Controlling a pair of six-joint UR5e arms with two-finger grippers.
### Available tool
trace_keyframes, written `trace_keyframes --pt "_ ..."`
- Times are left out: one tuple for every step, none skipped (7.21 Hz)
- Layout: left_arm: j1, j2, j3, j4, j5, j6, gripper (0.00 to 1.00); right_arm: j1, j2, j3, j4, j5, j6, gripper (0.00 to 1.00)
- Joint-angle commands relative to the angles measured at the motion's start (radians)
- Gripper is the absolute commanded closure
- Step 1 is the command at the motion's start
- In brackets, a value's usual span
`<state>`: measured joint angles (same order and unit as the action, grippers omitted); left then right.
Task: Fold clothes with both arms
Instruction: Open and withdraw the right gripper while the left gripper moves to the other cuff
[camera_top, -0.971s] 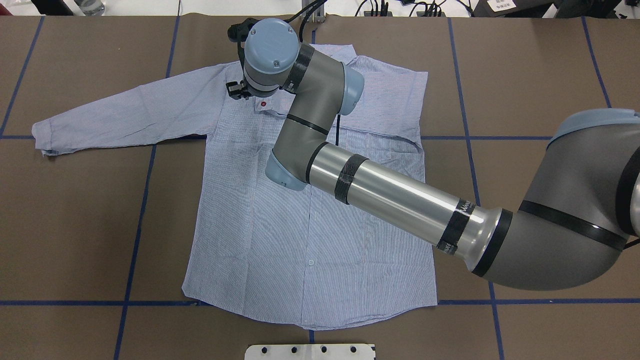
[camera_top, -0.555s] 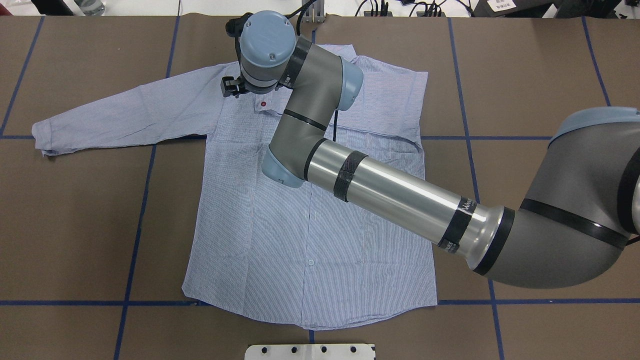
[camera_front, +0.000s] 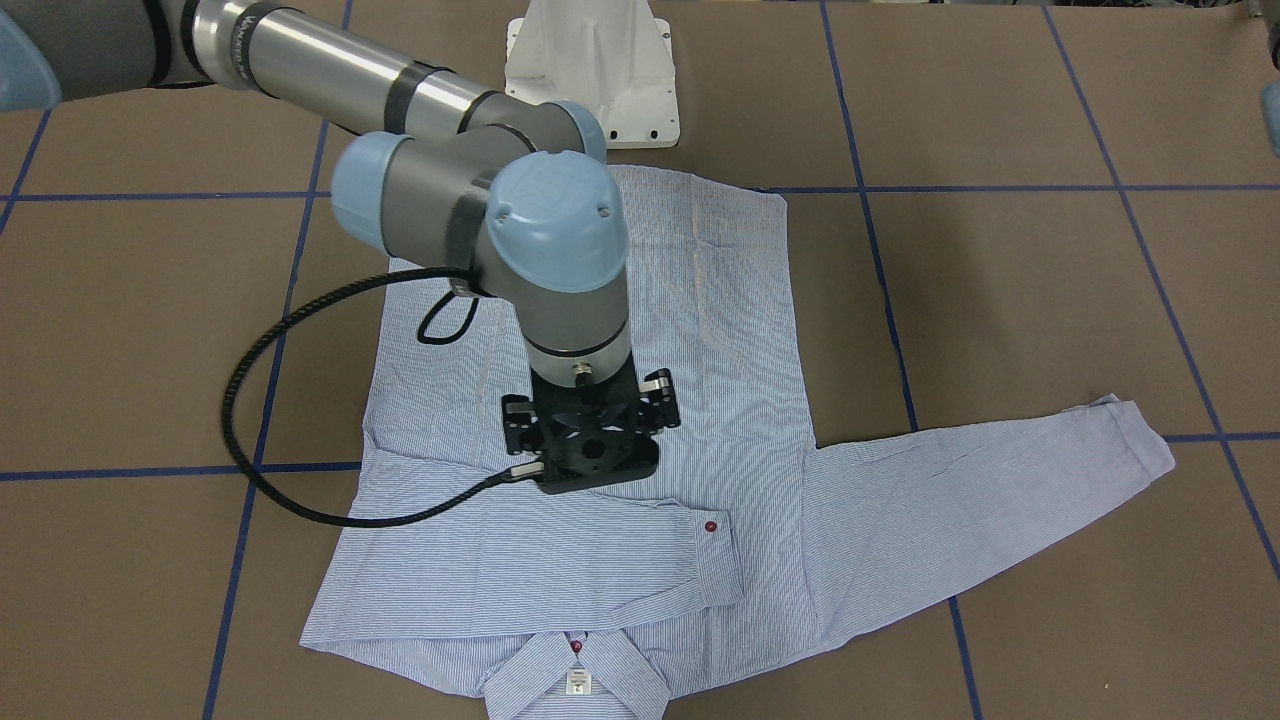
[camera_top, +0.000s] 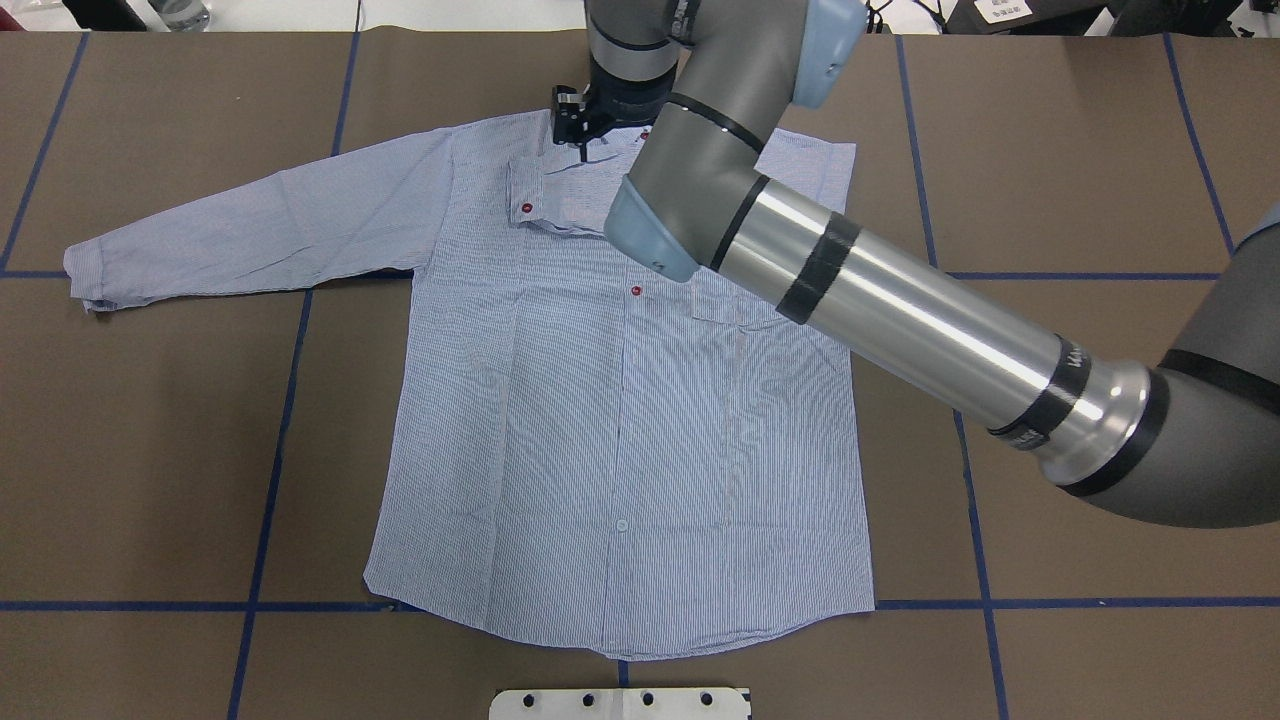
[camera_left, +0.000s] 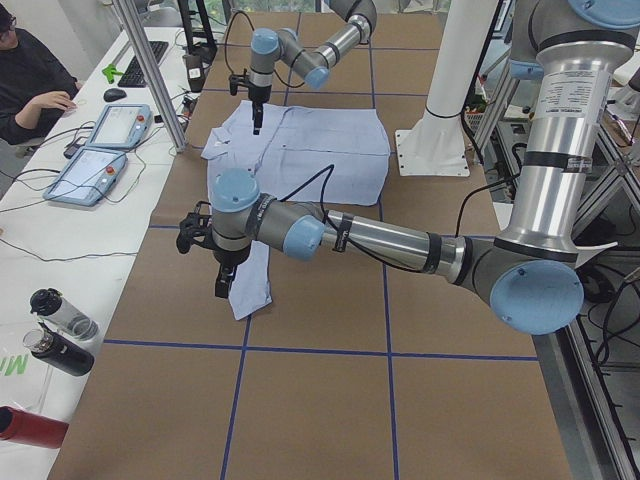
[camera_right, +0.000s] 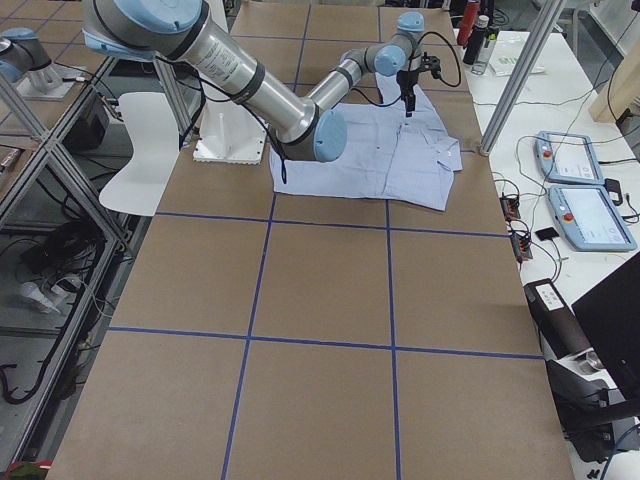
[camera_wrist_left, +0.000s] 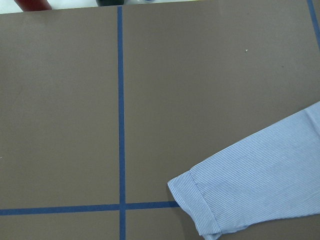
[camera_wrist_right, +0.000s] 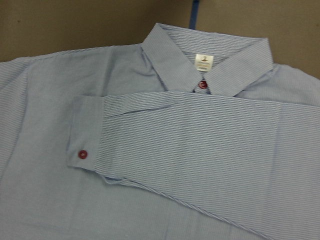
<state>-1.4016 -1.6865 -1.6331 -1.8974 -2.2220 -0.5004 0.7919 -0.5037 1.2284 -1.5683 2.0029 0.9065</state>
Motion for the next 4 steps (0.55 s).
trace_keyframes --pt "0.081 0.034 0.073 -0.203 0.047 -0.253 0.01 0.093 -0.18 0.239 -0.108 0.048 -0.075 0.0" --pt "0.133 0.056 0.128 -0.332 0.139 -0.361 0.01 0.131 -0.214 0.285 -0.174 0.083 -0.092 0.0" --pt "0.189 0.056 0.194 -0.424 0.19 -0.445 0.01 0.167 -0.228 0.322 -0.287 0.091 -0.2 0.0" --pt "0.229 0.056 0.241 -0.498 0.232 -0.499 0.01 0.209 -0.227 0.341 -0.394 0.092 -0.321 0.0"
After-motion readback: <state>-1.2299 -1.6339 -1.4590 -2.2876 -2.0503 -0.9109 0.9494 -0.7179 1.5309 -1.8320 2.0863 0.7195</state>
